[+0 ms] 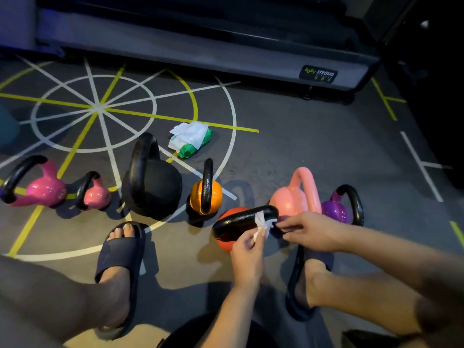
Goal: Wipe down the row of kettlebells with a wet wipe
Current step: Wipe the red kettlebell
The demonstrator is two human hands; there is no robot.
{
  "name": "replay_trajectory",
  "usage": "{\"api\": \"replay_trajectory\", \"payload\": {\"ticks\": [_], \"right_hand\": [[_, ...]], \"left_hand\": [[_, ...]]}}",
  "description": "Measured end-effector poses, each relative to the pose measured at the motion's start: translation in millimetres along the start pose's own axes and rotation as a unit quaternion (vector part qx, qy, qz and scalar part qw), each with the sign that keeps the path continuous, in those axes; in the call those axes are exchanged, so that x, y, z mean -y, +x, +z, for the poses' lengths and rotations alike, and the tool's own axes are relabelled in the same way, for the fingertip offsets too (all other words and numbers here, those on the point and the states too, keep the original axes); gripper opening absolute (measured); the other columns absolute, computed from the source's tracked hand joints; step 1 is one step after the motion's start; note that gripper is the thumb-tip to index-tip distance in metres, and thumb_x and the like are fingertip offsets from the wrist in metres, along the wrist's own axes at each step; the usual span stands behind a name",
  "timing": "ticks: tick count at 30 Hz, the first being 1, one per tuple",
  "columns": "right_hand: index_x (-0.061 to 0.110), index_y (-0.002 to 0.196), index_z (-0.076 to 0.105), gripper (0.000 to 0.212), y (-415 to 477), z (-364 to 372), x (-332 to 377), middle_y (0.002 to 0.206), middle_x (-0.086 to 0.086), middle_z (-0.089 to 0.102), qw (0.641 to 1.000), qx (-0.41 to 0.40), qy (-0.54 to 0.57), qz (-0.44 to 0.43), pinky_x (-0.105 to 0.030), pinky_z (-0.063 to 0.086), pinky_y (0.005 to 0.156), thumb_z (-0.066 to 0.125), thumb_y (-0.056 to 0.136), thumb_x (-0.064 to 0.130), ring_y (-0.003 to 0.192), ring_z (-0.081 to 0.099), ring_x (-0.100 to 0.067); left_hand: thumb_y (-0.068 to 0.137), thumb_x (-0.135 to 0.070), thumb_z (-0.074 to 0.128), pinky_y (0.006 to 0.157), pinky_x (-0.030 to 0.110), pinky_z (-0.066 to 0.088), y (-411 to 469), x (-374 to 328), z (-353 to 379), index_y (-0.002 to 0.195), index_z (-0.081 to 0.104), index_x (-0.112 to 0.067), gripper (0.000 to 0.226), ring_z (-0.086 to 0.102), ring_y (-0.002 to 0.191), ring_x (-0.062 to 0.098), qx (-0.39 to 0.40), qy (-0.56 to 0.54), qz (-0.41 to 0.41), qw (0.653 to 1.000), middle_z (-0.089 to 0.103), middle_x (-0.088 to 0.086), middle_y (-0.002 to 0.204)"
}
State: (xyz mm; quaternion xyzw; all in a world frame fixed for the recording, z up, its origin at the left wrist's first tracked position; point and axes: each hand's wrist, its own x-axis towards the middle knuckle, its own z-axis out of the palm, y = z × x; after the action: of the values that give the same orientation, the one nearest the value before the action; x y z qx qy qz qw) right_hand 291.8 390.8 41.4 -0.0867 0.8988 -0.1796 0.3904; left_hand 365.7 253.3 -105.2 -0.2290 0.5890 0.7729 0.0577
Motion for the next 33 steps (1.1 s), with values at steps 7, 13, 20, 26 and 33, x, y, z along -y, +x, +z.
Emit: {"api": "replay_trajectory", "payload": {"ticks": [7, 13, 20, 26, 33], "right_hand": [[0.026, 0.139, 0.041, 0.045, 17.9, -19.7, -17.5, 0.1, 0.003, 0.062, 0.982, -0.027, -0.183, -0.035, -0.028, 0.044, 0.078, 0.056, 0.097, 0.032, 0.101, 0.064, -0.028], [0.035, 0.153, 0.032, 0.052, 53.4, -3.1, -23.4, 0.118, -0.009, 0.068, 0.992, -0.071, -0.098, -0.046, -0.035, 0.052, 0.093, 0.047, 0.104, 0.031, 0.098, 0.066, -0.024], [0.04, 0.146, 0.044, 0.045, 65.8, 2.6, -40.2, 0.113, -0.005, 0.072, 0.992, -0.105, -0.045, -0.051, -0.035, 0.052, 0.091, 0.048, 0.103, 0.027, 0.097, 0.067, -0.023], [0.04, 0.142, 0.051, 0.042, 64.8, -5.3, -32.6, 0.106, -0.005, 0.073, 0.991, -0.108, -0.065, -0.054, -0.038, 0.051, 0.081, 0.044, 0.104, 0.024, 0.089, 0.065, -0.026], [0.04, 0.141, 0.053, 0.042, 67.9, 1.4, -30.5, 0.098, 0.001, 0.07, 0.992, -0.113, -0.053, -0.012, -0.031, 0.049, 0.073, 0.041, 0.103, 0.025, 0.087, 0.063, -0.021]], "left_hand": [[0.088, -0.028, 0.064, 0.07, 0.037, 0.053, 12.5, 14.7, 2.4, 0.088, 0.076, -0.022, 0.013, 0.066, 0.064, 0.027, -0.174, 0.417, 0.22, 0.865, 0.068, 0.0, 0.066], [0.085, -0.021, 0.065, 0.059, 0.032, 0.053, 48.3, 34.4, 1.3, 0.072, 0.072, -0.02, 0.015, 0.068, 0.059, 0.025, -0.156, 0.562, 0.3, 0.755, 0.067, 0.003, 0.061], [0.076, -0.01, 0.077, 0.091, 0.052, 0.056, 57.5, 45.4, 36.2, 0.122, 0.068, -0.013, 0.047, 0.069, 0.105, 0.038, -0.092, 0.578, 0.228, 0.778, 0.072, 0.018, 0.11], [0.094, -0.022, 0.06, 0.102, 0.055, 0.044, 74.9, 42.2, 11.5, 0.132, 0.059, -0.017, 0.038, 0.055, 0.12, 0.038, -0.088, 0.645, 0.354, 0.671, 0.063, 0.013, 0.123], [0.073, -0.012, 0.083, 0.093, 0.047, 0.056, 72.5, 34.8, 29.5, 0.128, 0.065, -0.007, 0.058, 0.065, 0.111, 0.035, -0.104, 0.595, 0.322, 0.729, 0.069, 0.017, 0.118]]}}
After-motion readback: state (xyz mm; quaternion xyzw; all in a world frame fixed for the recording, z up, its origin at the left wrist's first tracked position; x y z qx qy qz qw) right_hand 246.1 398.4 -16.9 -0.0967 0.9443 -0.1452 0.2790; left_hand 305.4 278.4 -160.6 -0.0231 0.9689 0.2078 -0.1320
